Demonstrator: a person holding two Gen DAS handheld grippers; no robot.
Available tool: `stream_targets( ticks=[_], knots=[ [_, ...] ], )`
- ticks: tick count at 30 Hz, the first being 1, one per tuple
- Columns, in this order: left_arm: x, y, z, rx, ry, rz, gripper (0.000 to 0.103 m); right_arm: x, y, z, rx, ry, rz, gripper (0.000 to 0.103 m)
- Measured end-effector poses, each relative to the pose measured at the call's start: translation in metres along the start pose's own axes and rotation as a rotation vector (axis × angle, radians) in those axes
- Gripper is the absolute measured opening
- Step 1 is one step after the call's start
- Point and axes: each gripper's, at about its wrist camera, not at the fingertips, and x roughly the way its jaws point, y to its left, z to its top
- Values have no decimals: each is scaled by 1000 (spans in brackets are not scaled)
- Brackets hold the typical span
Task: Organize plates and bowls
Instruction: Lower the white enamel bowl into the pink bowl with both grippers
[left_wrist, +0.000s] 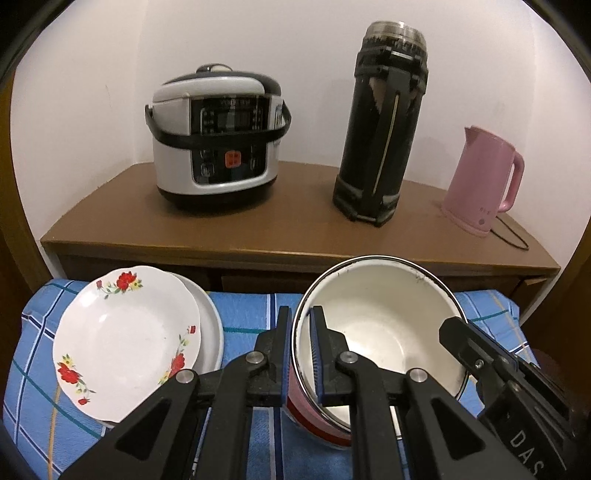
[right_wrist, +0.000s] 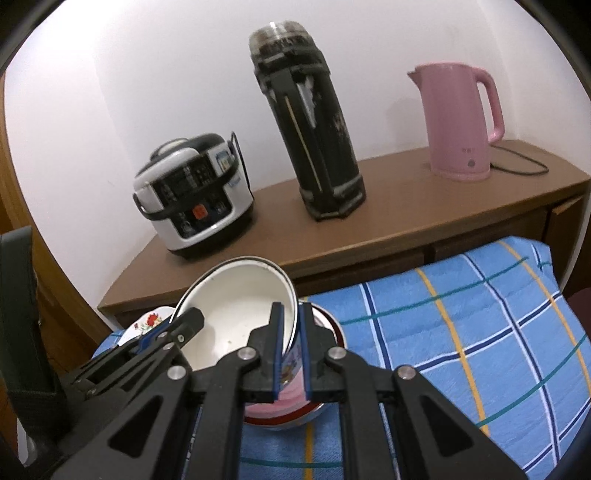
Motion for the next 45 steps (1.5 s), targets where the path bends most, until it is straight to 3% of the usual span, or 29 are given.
stream_targets(
  ticks=[11, 17, 25, 45],
  knots=[
    [24, -3, -12, 26, 50, 18, 11, 25, -16, -11, 37, 66, 0, 8],
    [26, -5, -12, 46, 36, 33, 11, 30, -18, -16, 40, 86, 2, 8],
    [27, -8, -15, 73, 19, 66, 12, 20, -12, -18, -22, 24, -58, 11],
    [28, -9, -16, 82, 7, 70, 12, 28, -16, -22, -4, 20, -43, 11]
  ],
)
